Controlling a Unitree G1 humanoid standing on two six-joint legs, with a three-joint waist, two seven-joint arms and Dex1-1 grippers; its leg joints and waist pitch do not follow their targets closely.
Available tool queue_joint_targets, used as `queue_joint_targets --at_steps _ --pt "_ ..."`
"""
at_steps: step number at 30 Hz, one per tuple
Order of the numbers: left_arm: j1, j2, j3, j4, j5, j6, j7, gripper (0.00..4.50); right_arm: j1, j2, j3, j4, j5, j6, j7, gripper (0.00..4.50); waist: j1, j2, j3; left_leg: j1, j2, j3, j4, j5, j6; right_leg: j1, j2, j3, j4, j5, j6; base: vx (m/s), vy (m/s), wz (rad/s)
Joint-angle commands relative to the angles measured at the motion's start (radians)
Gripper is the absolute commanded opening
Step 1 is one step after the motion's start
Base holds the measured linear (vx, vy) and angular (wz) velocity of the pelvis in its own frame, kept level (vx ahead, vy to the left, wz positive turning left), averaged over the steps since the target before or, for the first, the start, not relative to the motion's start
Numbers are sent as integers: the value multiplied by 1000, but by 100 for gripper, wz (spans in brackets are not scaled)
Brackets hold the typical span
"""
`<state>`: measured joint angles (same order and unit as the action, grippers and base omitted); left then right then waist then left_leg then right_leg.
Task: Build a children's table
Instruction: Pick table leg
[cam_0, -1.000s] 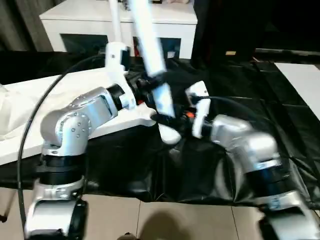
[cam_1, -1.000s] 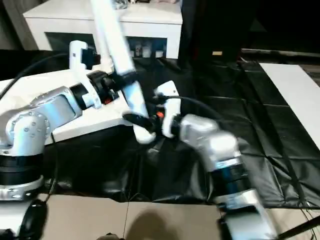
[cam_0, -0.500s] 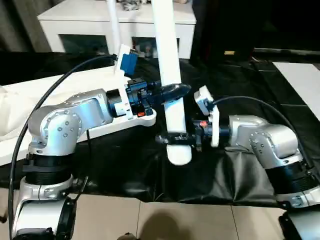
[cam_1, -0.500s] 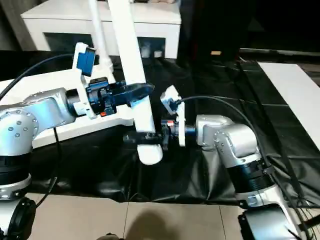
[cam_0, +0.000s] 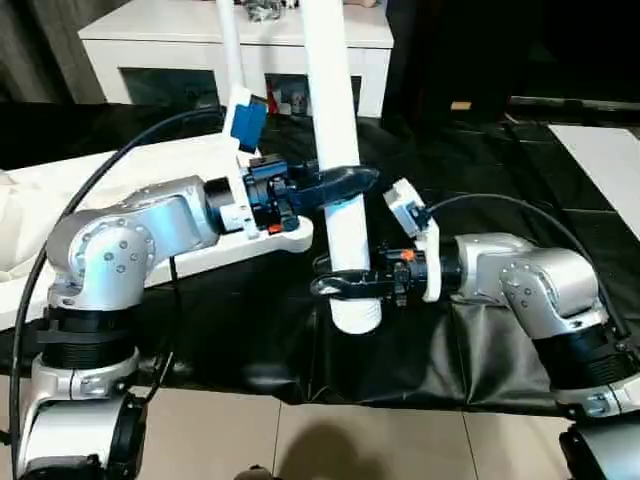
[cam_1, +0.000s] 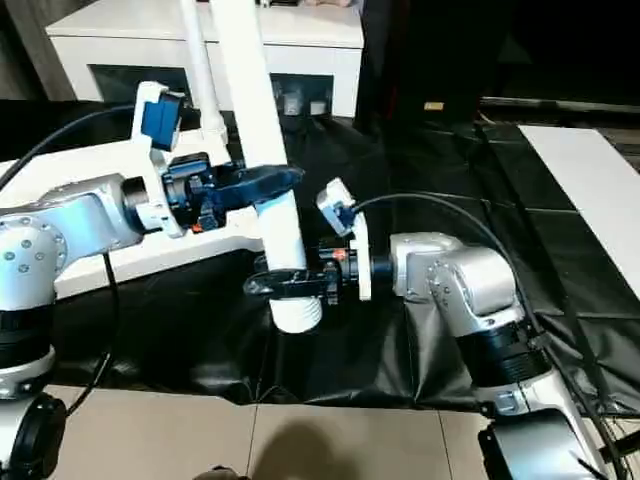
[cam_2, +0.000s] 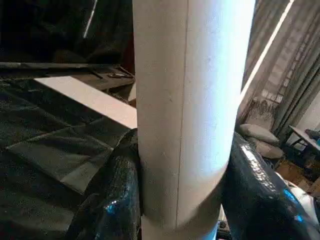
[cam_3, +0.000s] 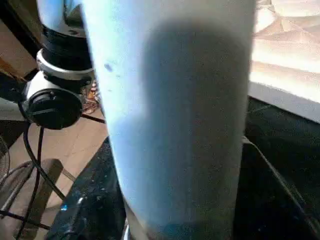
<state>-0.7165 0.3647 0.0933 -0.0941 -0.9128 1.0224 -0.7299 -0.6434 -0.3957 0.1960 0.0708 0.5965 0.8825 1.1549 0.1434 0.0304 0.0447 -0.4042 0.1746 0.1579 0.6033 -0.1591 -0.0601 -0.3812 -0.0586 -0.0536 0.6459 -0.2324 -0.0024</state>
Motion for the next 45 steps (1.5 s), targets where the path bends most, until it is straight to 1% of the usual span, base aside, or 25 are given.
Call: queue_joint_targets --at_steps 1,2,3,5,7,8,10,11,12,13,14,15,16,17,19,21,22,25,28,29,33,38,40,42,45 --pt "-21 10 8 -14 -17 -2 -17 184 -1 -4 -6 -18 17 2 -1 207 -1 -1 -66 26 46 -14 -66 -155 -12 42 -77 45 -74 -30 -198 0 0 0" --pt "-21 14 3 -14 -16 -3 -22 184 1 -5 -7 -24 20 1 1 205 0 -2 -66 26 46 -13 -66 -155 -12 42 -77 46 -75 -33 -197 0 0 0" --pt "-16 30 -16 -20 -4 -12 -50 184 4 -12 2 -36 -2 -35 10 203 0 -2 -66 27 47 -14 -66 -155 -11 41 -77 46 -75 -38 -195 0 0 0" --pt "-14 40 -27 -25 5 -18 -64 184 4 -15 7 -39 -16 -52 9 201 0 -1 -65 27 47 -14 -67 -160 -13 40 -77 46 -76 -49 -192 0 0 0" --pt "-8 62 -49 -33 30 -33 -92 184 -6 -11 3 -32 -22 -59 1 201 -2 -4 -65 27 47 -13 -68 -163 -13 40 -77 47 -76 -55 -190 0 0 0" --pt "-4 70 -59 -35 47 -46 -101 184 -14 -7 -6 -25 -16 -55 0 233 -1 0 -65 28 48 -14 -68 -162 -13 39 -77 46 -75 -55 -190 0 0 0" --pt "-3 72 -62 -31 60 -59 -100 184 -22 -6 -12 -21 -13 -55 1 265 -2 -1 -65 28 48 -13 -68 -161 -13 39 -77 47 -75 -50 -191 0 0 0" --pt "-3 72 -62 -31 60 -59 -100 184 -22 -6 -12 -21 -13 -55 1 265 -2 -5 -65 28 48 -13 -68 -158 -12 40 -78 46 -75 -48 -193 0 0 0" --pt "-3 70 -61 -28 65 -70 -102 184 -24 -9 -14 -23 -10 -56 10 279 -1 -3 -65 27 49 -13 -67 -157 -10 39 -77 46 -73 -43 -193 0 0 0" --pt "-2 74 -64 -29 71 -81 -111 184 -27 -11 -15 -22 -11 -62 12 279 -1 -3 -65 28 48 -13 -68 -158 -10 40 -77 46 -73 -44 -193 0 0 0" --pt "-1 78 -68 -29 75 -89 -119 184 -29 -13 -15 -21 -12 -68 13 291 -1 -5 -65 27 47 -12 -67 -153 -10 41 -78 46 -74 -45 -193 0 0 0" --pt "3 89 -74 -33 78 -95 -136 184 -33 -16 -12 -18 -19 -79 11 304 -1 -4 -65 27 47 -13 -67 -153 -9 40 -78 46 -74 -48 -192 0 0 0" --pt "5 91 -76 -34 79 -96 -140 184 -34 -17 -11 -17 -21 -82 10 304 -1 -4 -66 26 47 -12 -66 -150 -9 40 -78 46 -73 -47 -191 0 0 0" --pt "7 95 -79 -35 80 -99 -146 184 -35 -18 -10 -16 -23 -87 13 318 -2 -3 -65 27 47 -12 -67 -149 -9 39 -77 46 -72 -44 -192 0 0 0" --pt "10 107 -88 -29 94 -123 -161 184 -45 -23 -18 -13 -12 -88 32 326 -1 -5 -66 27 47 -12 -66 -147 -7 40 -78 46 -72 -37 -196 0 0 0" --pt "10 107 -87 -24 100 -131 -169 184 -52 -30 -22 -10 -8 -87 44 331 -2 -4 -66 27 47 -12 -65 -147 -5 41 -78 46 -71 -34 -197 0 0 0" --pt "10 109 -87 -24 102 -135 -175 184 -54 -33 -21 -8 -9 -88 48 331 -2 -7 -66 26 47 -11 -65 -145 -3 41 -77 46 -72 -33 -198 0 0 0" --pt "14 116 -93 -26 112 -151 -203 184 -69 -49 -16 10 -19 -98 67 331 -1 -5 -66 28 48 -11 -65 -146 -2 40 -77 46 -71 -42 -201 0 0 0" --pt "17 120 -96 -31 105 -153 -214 184 -83 -57 -14 25 -19 -99 80 331 -1 -6 -66 27 47 -10 -63 -143 0 40 -77 46 -70 -37 -207 0 0 0" --pt "18 121 -99 -32 105 -155 -218 184 -86 -59 -11 28 -18 -100 88 331 -1 -8 -66 26 47 -9 -63 -142 1 40 -77 46 -70 -35 -208 0 0 0" --pt "19 118 -108 -37 111 -160 -227 184 -97 -62 5 38 -27 -102 108 331 -1 -7 -68 26 47 -10 -62 -130 11 41 -77 44 -68 -16 -217 0 0 0" --pt "16 112 -114 -34 121 -165 -232 184 -111 -55 32 56 -37 -108 117 331 -1 -8 -67 27 47 -9 -62 -142 7 40 -77 45 -69 -41 -219 0 0 0" --pt "12 110 -118 -30 123 -169 -232 184 -110 -41 44 53 -37 -102 120 331 -2 -9 -68 26 47 -9 -61 -134 10 41 -77 45 -68 -29 -217 0 0 0" --pt "12 109 -118 -29 123 -169 -231 184 -109 -38 47 51 -38 -101 121 331 -1 -7 -69 27 47 -9 -60 -125 13 40 -76 44 -66 -10 -220 0 0 0" --pt "11 114 -126 -32 122 -170 -243 184 -105 -31 56 49 -42 -99 125 331 -1 -7 -68 26 47 -10 -61 -130 13 40 -77 45 -66 -14 -221 0 0 0"
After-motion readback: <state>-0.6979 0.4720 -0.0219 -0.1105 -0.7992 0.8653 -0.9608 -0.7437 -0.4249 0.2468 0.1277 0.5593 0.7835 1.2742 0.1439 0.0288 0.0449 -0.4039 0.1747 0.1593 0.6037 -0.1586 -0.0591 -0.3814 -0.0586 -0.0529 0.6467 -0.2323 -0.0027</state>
